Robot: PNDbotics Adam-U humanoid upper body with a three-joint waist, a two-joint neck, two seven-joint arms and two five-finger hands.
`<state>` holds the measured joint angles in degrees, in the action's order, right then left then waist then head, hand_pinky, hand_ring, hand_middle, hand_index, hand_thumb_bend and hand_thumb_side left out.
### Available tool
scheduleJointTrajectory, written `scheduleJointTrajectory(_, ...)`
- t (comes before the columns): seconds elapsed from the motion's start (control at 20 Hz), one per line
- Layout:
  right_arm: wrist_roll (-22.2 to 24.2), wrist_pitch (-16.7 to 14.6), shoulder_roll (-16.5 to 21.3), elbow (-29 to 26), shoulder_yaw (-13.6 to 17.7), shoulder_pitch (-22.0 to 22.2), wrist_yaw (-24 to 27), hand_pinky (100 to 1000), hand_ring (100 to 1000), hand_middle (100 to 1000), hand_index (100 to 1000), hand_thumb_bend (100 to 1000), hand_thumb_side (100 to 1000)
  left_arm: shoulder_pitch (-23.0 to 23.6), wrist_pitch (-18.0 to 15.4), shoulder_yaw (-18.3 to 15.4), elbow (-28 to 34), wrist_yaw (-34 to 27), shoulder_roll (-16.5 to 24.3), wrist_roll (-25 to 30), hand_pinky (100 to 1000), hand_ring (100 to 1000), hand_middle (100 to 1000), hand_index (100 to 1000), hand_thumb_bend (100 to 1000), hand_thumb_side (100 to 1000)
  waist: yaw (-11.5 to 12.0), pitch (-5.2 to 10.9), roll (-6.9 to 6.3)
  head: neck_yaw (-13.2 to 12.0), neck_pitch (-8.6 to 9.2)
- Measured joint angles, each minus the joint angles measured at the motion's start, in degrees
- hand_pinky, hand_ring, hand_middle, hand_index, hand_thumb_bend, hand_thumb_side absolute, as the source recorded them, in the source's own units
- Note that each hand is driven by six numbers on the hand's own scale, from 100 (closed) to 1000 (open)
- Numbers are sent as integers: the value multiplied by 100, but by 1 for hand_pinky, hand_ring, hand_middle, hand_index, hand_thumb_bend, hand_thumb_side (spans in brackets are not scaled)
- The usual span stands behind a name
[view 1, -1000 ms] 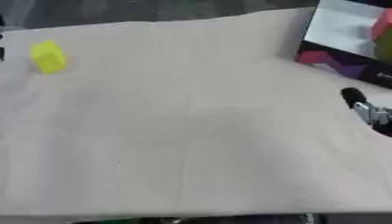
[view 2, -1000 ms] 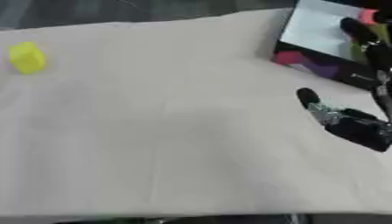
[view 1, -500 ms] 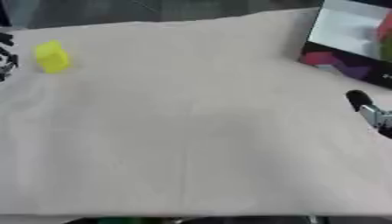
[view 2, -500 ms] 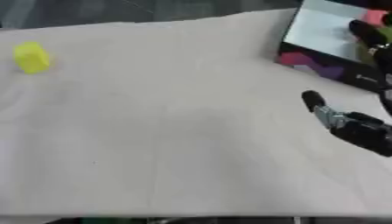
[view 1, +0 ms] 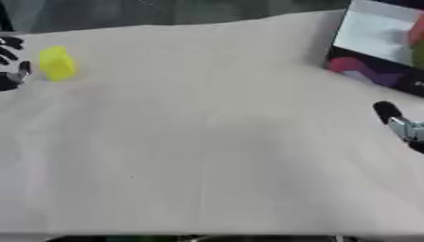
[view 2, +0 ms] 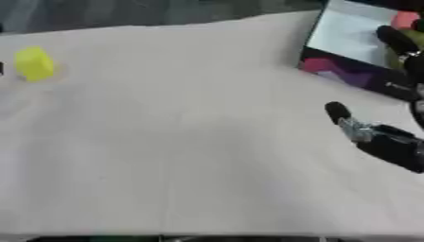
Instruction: Pick up the objects with one hand, pass them to the other hand, and then place them into the box on the other side of the table.
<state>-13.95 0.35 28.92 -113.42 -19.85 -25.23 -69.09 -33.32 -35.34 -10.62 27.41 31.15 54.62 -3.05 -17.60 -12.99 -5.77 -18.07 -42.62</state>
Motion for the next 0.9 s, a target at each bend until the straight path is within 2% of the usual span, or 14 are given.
scheduleJointTrajectory(0.2, -37, 38, -42, 0, -1, -3, 0, 687, 803, 1000, 874, 540, 523, -22, 147, 18, -37, 391, -41, -391, 726, 743, 793, 912, 111, 452, -48, -117, -60, -24, 76)
scheduleJointTrajectory(0.4, -100, 100, -104, 0, -2, -25, 0, 668, 800, 1000, 872, 576, 512, -60, 312, -102, -37, 777, -93, -778, 731, 754, 793, 913, 161, 415, -103, -260, -125, -67, 164)
scheduleJointTrajectory(0.65, -198, 201, -191, 0, -2, -32, -12, 652, 800, 1000, 870, 606, 503, -102, 536, -427, 33, 1203, -173, -1251, 726, 753, 788, 917, 247, 302, -153, -412, -210, -158, 322)
scheduleJointTrajectory(0.8, -255, 259, -245, 0, -2, -44, -18, 644, 799, 1000, 868, 621, 501, -102, 631, -468, 34, 1386, -184, -1549, 726, 754, 786, 919, 325, 189, -194, -512, -250, -245, 431)
scheduleJointTrajectory(0.9, -290, 294, -275, 0, -2, -47, -20, 640, 798, 1000, 867, 629, 502, -100, 669, -453, -5, 1489, -211, -1745, 724, 752, 784, 920, 346, 179, -220, -553, -281, -305, 499)
